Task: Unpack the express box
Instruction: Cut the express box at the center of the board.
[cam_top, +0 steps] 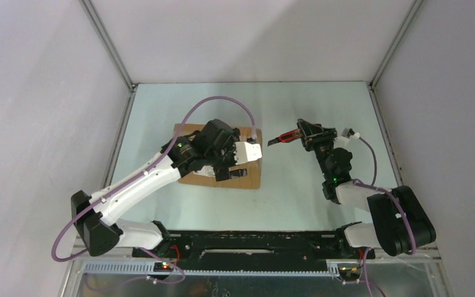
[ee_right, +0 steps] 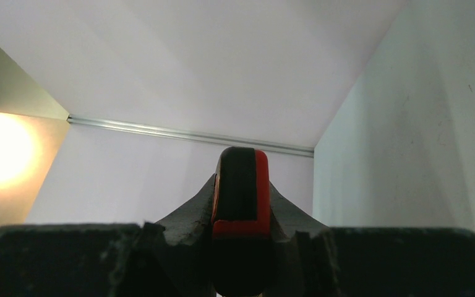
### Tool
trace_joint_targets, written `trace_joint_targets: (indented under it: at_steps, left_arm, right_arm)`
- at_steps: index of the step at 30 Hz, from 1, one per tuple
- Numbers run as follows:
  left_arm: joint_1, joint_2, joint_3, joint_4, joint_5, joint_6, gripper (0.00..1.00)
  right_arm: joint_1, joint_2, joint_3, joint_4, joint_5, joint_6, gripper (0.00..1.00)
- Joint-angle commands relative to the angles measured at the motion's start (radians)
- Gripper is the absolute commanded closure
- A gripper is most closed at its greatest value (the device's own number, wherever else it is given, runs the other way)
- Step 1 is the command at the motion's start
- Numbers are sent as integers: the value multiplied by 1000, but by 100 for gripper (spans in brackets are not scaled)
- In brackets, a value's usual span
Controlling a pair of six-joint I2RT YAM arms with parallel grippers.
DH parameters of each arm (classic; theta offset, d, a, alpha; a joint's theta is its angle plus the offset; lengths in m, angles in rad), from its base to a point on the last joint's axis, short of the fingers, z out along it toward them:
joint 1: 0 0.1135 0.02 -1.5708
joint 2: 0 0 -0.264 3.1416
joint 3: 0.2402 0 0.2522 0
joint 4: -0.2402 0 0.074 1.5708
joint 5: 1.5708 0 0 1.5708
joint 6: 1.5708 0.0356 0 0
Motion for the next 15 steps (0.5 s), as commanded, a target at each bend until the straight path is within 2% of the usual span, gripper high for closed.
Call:
trace_joint_targets:
  at_steps: [1, 11, 15]
  left_arm:
    - [-28, -1, -53, 95, -87, 84, 0]
    - [-78, 4, -98, 209, -100, 38, 0]
    - [-92, 14, -104, 269, -88, 1, 0]
  right_arm:
    - [8, 36, 33, 126, 25, 24, 100]
    - [38, 85, 144, -44, 162, 6, 100]
    - [63, 79, 209, -208, 215, 11, 100]
